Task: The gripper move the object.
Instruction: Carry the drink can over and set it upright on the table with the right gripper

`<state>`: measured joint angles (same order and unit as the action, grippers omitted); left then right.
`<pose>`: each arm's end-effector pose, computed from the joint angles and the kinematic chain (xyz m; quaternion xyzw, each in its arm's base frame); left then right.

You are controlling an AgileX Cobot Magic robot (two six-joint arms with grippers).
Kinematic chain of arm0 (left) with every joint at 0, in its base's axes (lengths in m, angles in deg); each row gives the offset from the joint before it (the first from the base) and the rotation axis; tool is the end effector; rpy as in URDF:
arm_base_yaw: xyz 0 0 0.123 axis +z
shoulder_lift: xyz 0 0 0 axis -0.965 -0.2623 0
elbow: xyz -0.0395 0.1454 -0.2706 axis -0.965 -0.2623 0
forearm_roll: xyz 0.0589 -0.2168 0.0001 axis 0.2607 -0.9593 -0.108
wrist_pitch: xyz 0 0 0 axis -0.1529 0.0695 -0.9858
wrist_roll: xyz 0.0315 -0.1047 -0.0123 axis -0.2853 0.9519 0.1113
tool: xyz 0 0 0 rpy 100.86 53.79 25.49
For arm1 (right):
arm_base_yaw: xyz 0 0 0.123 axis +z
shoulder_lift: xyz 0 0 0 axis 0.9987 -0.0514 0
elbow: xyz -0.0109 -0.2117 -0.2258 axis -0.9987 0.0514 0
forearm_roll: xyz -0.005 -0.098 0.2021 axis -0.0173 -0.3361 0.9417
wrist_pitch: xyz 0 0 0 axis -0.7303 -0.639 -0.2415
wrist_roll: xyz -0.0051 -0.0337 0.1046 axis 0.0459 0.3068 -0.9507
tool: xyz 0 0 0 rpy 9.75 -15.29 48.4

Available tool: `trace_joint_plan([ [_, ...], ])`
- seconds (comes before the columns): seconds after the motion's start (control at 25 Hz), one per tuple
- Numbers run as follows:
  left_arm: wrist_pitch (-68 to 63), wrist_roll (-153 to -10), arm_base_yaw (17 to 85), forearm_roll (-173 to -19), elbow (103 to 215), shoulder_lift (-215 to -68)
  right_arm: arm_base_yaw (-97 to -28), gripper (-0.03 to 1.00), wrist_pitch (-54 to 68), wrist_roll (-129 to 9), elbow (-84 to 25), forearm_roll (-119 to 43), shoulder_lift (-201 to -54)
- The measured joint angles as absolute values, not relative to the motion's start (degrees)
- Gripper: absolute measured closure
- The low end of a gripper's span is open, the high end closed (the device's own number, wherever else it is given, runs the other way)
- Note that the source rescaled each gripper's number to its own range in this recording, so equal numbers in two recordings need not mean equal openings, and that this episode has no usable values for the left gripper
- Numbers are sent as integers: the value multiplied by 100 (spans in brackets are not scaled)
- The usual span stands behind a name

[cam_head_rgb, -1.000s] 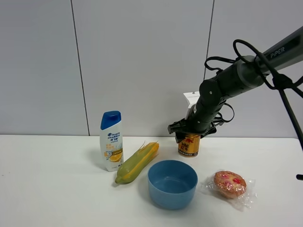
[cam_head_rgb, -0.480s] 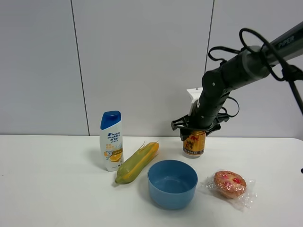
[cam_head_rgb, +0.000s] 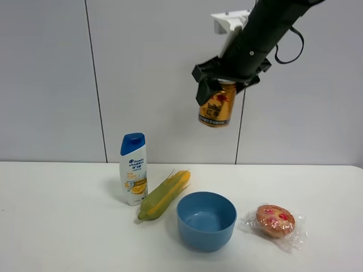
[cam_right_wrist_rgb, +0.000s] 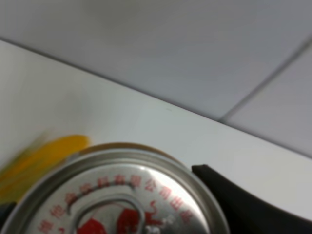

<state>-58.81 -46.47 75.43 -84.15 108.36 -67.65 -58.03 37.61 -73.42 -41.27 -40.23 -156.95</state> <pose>-0.0383 -0.0031 0.2581 -0.0081 0.8469 -0.0133 0.5314 0.3531 0.2038 0.3357 -0.2836 0.8820 0.1062 0.3612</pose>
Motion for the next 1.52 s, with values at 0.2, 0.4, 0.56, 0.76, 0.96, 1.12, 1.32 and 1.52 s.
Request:
trace_joint_plan([
  [0.2,-5881,-4647,7543,-8415,10836,-6765,-5041,97,3953,-6119,-4127,-2893,-15406],
  [0.4,-5881,-4647,7543,-8415,10836,-6765,-4128,97,3976,-5453,-4127,-2543,-15480],
  [0.56,-5881,-4656,7543,-8415,10836,-6765,-3622,97,3854,-5178,-4127,-2531,-15709],
  [0.76,-5881,-4656,7543,-8415,10836,-6765,-3387,97,3699,-5130,-4127,-2507,-16309],
  [0.96,-5881,-4650,7543,-8415,10836,-6765,-3379,97,3530,-5095,-4127,-2513,-16975],
  [1.12,-5881,-4650,7543,-8415,10836,-6765,-3379,97,3399,-4900,-4127,-2553,-17436],
  [1.32,-5881,-4650,7543,-8415,10836,-6765,-3379,97,3114,-4768,-4127,-2612,-17709],
  [1.52,-5881,-4650,7543,-8415,10836,-6765,-3379,97,2987,-4673,-4127,-2617,-17796],
])
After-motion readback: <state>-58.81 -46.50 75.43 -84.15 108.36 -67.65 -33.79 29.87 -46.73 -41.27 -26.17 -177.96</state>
